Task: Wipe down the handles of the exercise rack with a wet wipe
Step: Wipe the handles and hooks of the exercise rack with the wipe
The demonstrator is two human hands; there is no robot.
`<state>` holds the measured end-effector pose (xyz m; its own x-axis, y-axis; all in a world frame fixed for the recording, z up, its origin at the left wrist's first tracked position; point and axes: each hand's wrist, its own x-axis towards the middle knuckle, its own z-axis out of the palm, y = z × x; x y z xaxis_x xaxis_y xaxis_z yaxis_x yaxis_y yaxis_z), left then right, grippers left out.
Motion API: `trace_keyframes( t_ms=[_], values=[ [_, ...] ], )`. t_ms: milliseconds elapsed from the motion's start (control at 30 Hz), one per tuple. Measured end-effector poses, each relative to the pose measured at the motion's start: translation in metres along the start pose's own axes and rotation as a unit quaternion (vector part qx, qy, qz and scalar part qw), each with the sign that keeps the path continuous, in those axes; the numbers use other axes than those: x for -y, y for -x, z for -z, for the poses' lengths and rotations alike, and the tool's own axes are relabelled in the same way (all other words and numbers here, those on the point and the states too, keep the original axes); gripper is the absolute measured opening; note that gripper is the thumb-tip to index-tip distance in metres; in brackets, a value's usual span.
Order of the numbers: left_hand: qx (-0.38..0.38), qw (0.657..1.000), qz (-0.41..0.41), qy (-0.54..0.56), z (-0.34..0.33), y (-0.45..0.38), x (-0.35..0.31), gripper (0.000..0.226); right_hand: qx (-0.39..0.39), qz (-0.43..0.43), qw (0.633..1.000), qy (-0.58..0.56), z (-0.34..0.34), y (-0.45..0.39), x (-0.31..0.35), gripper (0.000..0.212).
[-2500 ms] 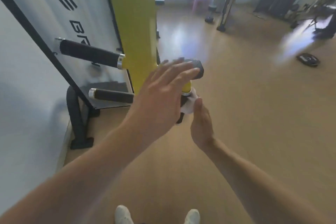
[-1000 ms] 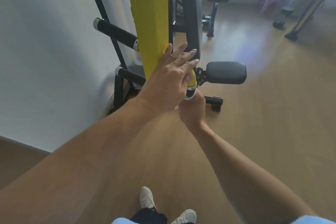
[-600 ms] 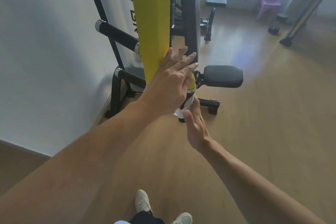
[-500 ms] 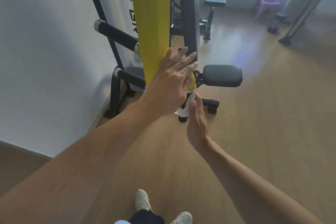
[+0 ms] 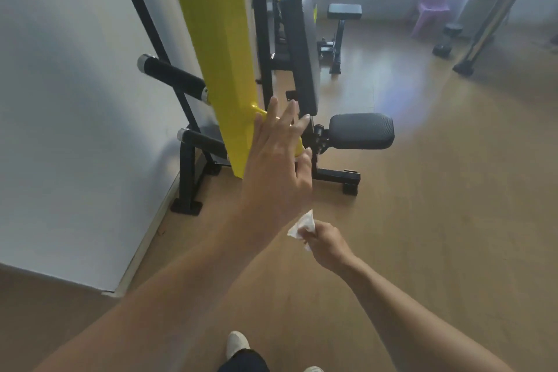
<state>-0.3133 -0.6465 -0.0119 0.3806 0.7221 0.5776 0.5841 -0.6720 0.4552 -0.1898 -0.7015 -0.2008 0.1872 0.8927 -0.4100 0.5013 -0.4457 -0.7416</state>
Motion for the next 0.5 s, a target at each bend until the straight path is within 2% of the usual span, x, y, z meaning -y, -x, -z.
trace_keyframes(
  t_ms=[67,100,167,233,300,400,500],
  values=[
    [0.018,0.996,-0.069,0.052,-0.015,0.016,-0.023,0.043,-0.032,-0.007,0.993,-0.117,0.020,0.019,-0.005,0.030],
    [0.034,0.991,-0.098,0.080,-0.025,0.023,-0.034,0.042,-0.057,0.000,0.984,-0.166,0.033,0.028,-0.004,0.039],
    [0.068,0.983,-0.088,0.145,-0.052,0.033,-0.051,0.043,-0.112,0.023,0.963,-0.245,0.066,0.041,-0.004,0.054],
    [0.088,0.975,0.022,0.202,-0.081,0.031,-0.059,0.043,-0.150,0.017,0.946,-0.288,0.099,0.045,-0.006,0.040],
    [0.122,0.942,0.179,0.257,-0.107,0.019,-0.062,0.040,-0.171,0.013,0.938,-0.303,0.129,0.044,-0.011,0.028],
    [0.193,0.848,0.343,0.355,-0.146,-0.003,-0.056,0.027,-0.171,0.023,0.929,-0.327,0.165,0.036,-0.017,0.018],
    [0.227,0.772,0.400,0.439,-0.180,-0.023,-0.055,0.037,-0.140,0.032,0.924,-0.355,0.198,0.015,-0.023,0.023]
  ],
)
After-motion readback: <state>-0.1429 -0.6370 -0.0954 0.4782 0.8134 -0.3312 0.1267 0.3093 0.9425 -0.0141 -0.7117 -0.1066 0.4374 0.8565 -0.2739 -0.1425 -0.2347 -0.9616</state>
